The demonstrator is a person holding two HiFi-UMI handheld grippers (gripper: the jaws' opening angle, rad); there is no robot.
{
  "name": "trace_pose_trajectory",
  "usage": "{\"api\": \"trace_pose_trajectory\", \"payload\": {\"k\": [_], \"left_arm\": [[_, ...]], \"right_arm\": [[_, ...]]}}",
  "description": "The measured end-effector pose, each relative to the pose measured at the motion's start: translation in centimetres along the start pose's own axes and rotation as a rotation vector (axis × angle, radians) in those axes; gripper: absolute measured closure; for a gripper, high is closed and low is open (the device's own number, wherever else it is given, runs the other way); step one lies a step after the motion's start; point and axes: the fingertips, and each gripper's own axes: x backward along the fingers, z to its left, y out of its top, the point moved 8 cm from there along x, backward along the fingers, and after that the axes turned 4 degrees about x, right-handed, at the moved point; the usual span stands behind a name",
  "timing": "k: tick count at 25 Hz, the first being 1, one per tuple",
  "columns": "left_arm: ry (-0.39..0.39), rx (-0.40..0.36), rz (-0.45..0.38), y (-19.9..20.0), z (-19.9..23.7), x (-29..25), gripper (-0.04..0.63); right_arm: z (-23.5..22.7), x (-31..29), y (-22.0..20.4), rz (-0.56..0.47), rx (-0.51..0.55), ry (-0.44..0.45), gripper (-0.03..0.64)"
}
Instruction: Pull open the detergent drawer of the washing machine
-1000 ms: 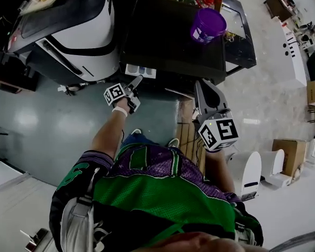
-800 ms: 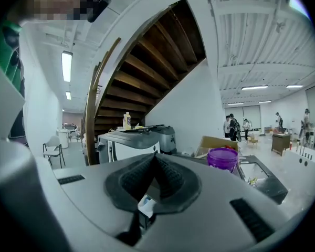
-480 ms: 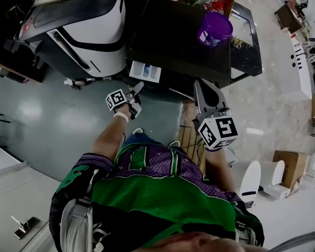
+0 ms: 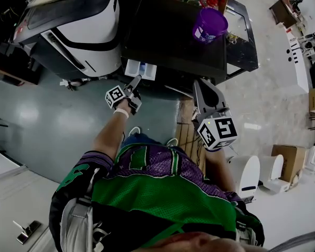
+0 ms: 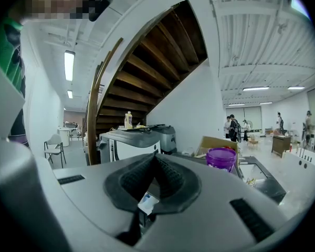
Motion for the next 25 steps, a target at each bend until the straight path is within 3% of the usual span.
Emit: {"api": "trace_pose_trajectory", "payload": {"k": [10, 25], "left_arm": [[0.019, 0.053, 0.018, -0.1, -0.1, -0.7, 0.160], [0.039, 0.061, 0.017, -1.9, 0.1, 2.5, 0.160]], "right_arm": [[-0.2, 0.4, -0.2, -0.002, -0.014, -0.010, 0.615], [0.2, -0.4, -0.3, -0.022, -0.032, 0.047, 0.615]]}}
